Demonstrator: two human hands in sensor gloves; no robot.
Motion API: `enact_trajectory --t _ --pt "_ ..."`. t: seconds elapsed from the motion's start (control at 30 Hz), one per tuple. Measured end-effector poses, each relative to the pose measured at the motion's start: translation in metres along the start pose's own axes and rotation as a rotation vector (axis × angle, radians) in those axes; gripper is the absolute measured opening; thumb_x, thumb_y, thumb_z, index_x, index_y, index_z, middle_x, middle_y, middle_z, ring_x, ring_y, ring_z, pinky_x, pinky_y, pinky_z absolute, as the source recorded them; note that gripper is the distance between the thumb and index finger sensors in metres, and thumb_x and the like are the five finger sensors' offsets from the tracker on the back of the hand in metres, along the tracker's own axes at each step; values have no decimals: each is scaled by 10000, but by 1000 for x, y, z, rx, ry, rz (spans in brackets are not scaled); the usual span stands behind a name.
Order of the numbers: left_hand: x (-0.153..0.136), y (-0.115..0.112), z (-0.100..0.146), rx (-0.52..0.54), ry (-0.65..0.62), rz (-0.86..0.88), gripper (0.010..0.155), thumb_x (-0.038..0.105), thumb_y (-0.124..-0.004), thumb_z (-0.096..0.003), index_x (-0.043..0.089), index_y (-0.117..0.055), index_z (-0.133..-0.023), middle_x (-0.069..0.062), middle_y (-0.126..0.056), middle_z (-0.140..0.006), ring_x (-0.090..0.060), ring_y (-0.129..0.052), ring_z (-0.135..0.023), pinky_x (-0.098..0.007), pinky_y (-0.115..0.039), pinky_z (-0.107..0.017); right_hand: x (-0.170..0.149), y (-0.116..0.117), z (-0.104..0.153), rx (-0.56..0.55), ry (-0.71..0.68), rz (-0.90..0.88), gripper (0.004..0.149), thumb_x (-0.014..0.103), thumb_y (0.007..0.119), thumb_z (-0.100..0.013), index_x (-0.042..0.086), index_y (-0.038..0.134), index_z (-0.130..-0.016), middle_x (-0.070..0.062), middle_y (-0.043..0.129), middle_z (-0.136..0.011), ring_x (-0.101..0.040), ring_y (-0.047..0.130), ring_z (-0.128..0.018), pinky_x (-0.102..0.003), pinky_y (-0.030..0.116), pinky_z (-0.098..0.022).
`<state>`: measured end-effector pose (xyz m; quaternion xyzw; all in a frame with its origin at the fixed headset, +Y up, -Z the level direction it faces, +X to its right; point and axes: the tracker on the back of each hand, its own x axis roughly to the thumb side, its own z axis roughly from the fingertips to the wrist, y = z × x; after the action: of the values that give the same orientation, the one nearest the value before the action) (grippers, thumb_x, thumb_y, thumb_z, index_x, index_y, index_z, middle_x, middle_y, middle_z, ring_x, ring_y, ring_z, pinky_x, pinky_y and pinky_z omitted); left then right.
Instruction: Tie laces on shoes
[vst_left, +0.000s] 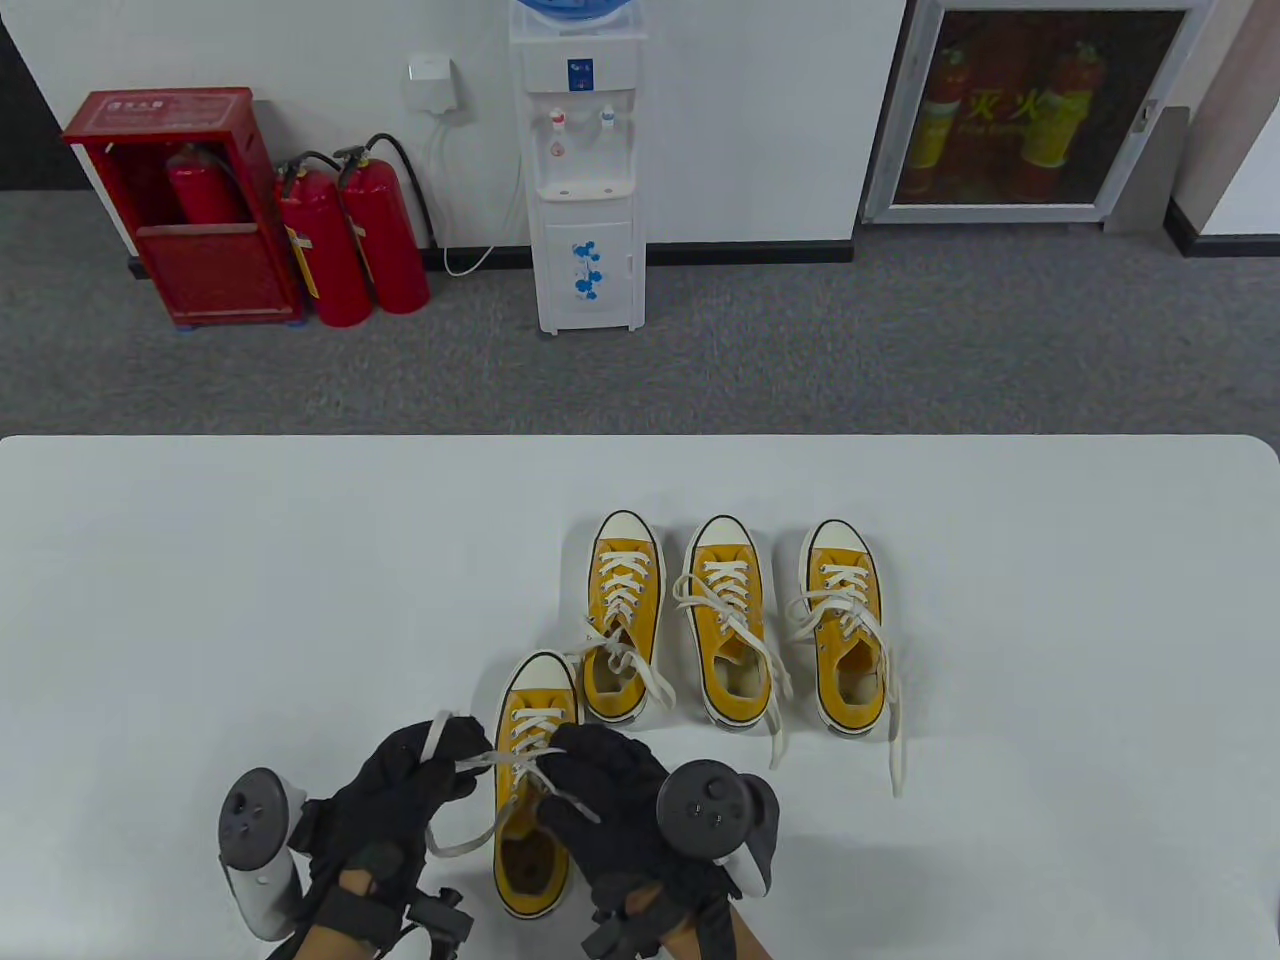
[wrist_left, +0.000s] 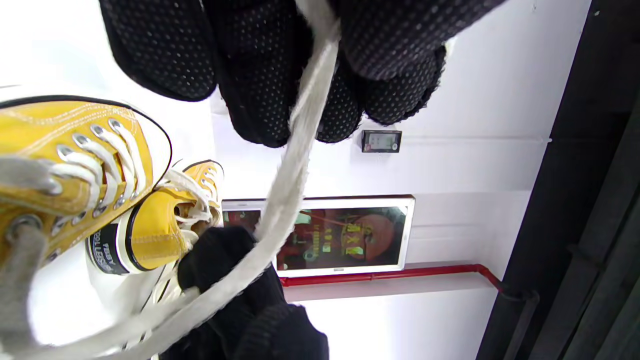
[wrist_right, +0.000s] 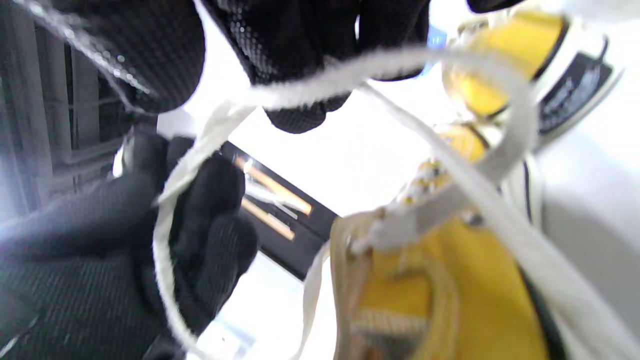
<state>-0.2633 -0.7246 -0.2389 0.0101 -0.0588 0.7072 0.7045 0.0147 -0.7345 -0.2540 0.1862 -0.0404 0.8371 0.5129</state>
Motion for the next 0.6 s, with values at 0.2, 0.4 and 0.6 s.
enact_trajectory --t 0.2,0.4,0.6 --pt "-1 10 -1 45 13 -2 382 282 -741 -503 357 -830 -866 24 -916 -960 -295 -984 -832 -580 -752 -636 -5 -18 1 -157 41 54 596 468 791 -445 54 863 -869 -84 684 -1052 -433 639 -1003 -719 412 -694" --pt "-2 24 -3 117 23 -59 378 293 -725 -511 358 -819 -871 27 -932 -929 -285 -999 -798 -578 -750 -635 -7 -26 1 -216 50 130 558 435 795 -450 57 879 -851 -85 710 -1035 -429 681 -979 -708 439 -692" --pt "-3 42 -5 186 43 -166 372 301 -698 -520 357 -805 -872 29 -960 -832 -262 -1024 -679 -561 -770 -607 -7 -36 2 -304 76 179 495 377 814 -441 67 916 -813 -93 764 -999 -415 783 -914 -682 508 -681"
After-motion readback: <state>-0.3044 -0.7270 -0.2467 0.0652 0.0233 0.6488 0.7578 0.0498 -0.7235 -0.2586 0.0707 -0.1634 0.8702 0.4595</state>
